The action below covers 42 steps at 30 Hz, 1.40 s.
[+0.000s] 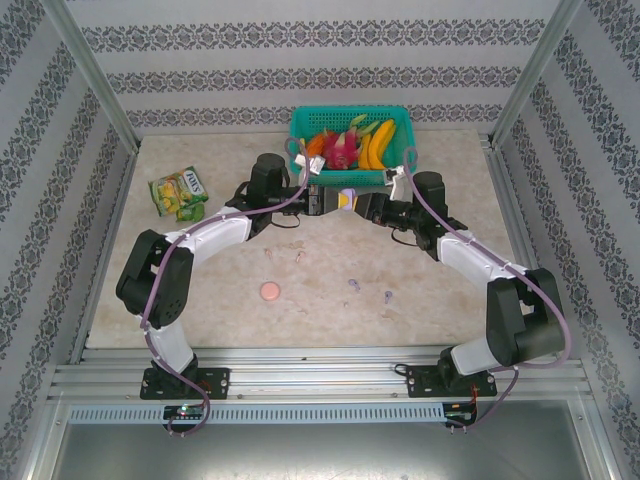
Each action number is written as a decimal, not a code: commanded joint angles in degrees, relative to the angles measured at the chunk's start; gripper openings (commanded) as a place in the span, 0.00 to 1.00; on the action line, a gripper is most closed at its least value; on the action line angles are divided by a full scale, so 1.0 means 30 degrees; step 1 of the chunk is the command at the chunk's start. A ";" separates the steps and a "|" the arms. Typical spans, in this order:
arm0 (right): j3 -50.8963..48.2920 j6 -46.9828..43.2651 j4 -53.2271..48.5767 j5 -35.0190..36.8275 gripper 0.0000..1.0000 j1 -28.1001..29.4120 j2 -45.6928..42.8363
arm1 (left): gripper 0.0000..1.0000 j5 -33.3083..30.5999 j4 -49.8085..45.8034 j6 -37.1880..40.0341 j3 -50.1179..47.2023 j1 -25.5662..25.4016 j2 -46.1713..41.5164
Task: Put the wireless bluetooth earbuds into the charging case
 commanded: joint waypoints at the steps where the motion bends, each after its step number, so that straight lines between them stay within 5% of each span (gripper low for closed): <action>1: 0.0726 -0.0190 0.0222 0.0268 0.25 0.0085 0.0187 | 0.04 0.0882 0.0503 0.0326 0.0409 -0.0439 0.0223; 18: 0.0972 -0.0640 -0.0779 0.0323 0.03 0.0441 -0.0408 | 0.14 0.0524 0.0348 0.0296 0.0525 -0.0569 0.0454; 21: 0.1167 -0.0946 -0.1472 0.0608 0.03 0.0637 -0.0517 | 0.24 0.0403 0.0281 0.0296 0.0580 -0.0593 0.0501; 27: 0.1948 -0.2343 -0.4342 0.2485 0.00 0.1297 -0.0970 | 0.63 -0.0517 -0.0093 0.0646 0.0553 -0.0591 0.0291; 34: 0.2434 -0.3799 -0.6968 0.4673 0.00 0.1493 -0.1682 | 0.94 -0.2083 -0.1486 0.2058 0.0347 -0.0262 -0.1251; 42: 0.2678 -0.5207 -0.8841 0.6686 0.00 0.1561 -0.2396 | 1.00 -0.5167 -0.8726 0.7392 0.2430 -0.0106 -0.3038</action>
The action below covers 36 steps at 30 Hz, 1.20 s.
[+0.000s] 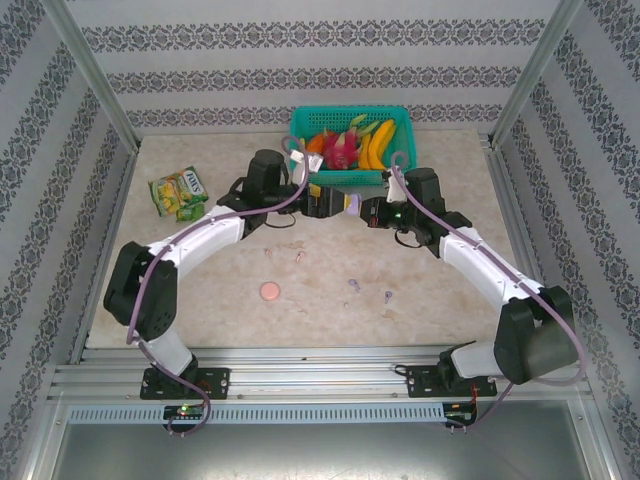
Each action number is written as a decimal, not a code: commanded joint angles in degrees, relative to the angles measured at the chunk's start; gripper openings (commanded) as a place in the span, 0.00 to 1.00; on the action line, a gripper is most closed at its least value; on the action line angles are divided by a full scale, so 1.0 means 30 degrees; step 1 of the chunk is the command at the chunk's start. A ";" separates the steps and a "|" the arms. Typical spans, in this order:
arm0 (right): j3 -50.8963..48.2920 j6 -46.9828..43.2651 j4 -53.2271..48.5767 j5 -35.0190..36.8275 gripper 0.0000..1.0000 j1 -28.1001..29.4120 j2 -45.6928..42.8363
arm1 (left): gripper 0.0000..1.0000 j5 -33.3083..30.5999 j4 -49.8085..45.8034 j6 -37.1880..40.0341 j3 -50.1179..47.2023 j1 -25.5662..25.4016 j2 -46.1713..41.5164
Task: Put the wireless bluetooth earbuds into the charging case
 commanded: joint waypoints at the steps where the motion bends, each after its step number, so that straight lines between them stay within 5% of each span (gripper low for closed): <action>1: 0.0468 -0.1178 -0.1217 0.1273 0.00 0.0159 -0.0684 | 1.00 -0.2069 -0.4368 0.3823 0.1684 0.0105 -0.0958; 5: 0.0480 -0.1562 -0.1655 0.1485 0.00 0.0203 -0.0984 | 1.00 -0.4939 -0.6686 0.5447 0.2687 0.0131 -0.1338; 11: 0.0855 -0.2778 -0.2809 0.2288 0.00 0.0316 -0.1421 | 1.00 -0.6278 -0.6349 0.9141 0.1588 0.0101 -0.2410; 23: 0.0926 -0.8418 -0.2177 0.3273 0.00 0.0898 -0.1798 | 1.00 -0.1085 -2.0576 1.3343 1.2754 0.0275 0.3170; 36: -0.0563 -1.1120 0.2874 0.6750 0.00 0.2415 -0.1287 | 1.00 0.0235 -2.3979 1.4146 1.6042 0.0306 0.6852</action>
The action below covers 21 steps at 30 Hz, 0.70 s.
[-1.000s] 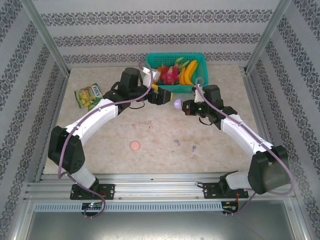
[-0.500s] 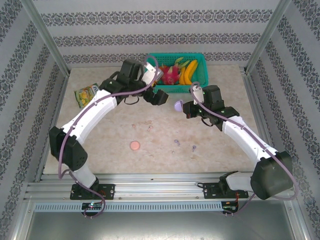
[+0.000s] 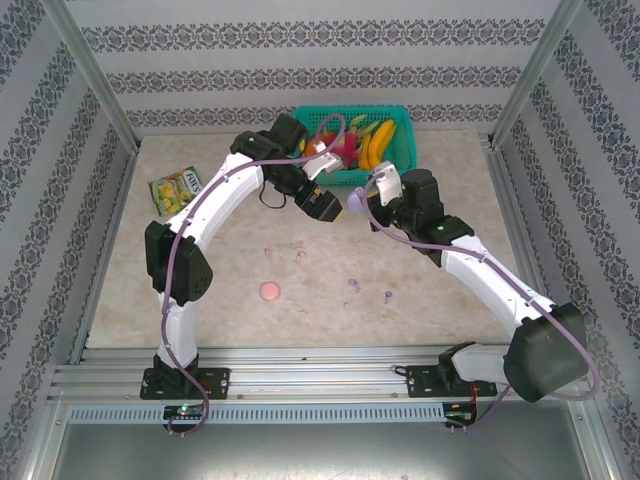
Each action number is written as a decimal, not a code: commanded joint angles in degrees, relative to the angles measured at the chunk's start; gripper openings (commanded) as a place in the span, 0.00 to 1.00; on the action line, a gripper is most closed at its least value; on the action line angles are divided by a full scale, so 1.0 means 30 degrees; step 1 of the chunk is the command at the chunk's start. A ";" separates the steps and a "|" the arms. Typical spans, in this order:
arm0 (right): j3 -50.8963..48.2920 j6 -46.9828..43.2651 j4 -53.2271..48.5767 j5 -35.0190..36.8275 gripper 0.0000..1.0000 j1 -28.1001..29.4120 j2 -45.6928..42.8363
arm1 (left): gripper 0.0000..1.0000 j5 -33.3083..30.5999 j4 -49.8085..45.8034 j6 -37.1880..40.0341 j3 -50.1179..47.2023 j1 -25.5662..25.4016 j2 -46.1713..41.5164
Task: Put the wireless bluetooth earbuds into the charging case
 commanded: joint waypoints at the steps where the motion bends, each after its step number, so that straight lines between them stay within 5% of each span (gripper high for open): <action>1: -0.0763 -0.1032 0.2257 0.1390 0.00 0.0678 0.0339 | 1.00 0.0400 -0.1427 0.0688 0.0892 0.0182 0.0144; 21: -0.1872 -0.0385 0.2754 0.0773 0.00 0.2579 -0.0036 | 0.80 0.2682 -0.3727 0.2603 0.1379 0.0169 0.1665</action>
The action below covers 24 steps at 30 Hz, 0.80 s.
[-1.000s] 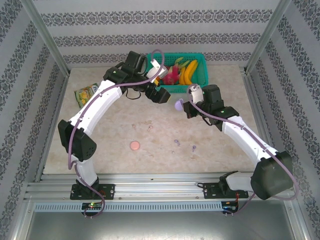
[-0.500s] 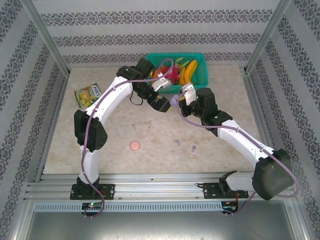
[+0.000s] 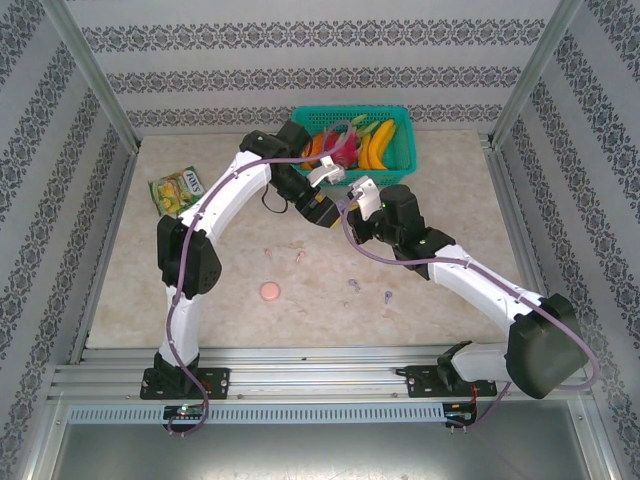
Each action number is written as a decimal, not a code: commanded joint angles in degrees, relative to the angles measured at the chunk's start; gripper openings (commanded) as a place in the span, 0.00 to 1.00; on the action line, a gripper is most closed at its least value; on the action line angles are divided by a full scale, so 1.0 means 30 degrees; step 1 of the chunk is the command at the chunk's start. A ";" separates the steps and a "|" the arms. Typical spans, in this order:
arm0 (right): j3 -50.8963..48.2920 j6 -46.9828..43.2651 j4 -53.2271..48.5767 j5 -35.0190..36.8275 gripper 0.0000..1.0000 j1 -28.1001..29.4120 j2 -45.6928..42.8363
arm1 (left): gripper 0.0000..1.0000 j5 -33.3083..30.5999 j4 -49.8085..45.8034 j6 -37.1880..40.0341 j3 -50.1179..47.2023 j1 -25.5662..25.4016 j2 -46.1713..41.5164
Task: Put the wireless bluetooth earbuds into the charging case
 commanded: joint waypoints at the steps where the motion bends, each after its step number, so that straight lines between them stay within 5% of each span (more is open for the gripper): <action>1: -0.0113 -0.0047 0.0248 -0.0333 0.00 0.0283 -0.0355 | 0.79 0.0919 -0.1170 0.0891 0.0154 0.0171 0.0088; 24: -0.0261 -0.0086 -0.0074 -0.0707 0.00 0.0547 -0.0399 | 0.58 0.2163 -0.1280 0.1045 0.0681 0.0137 0.1120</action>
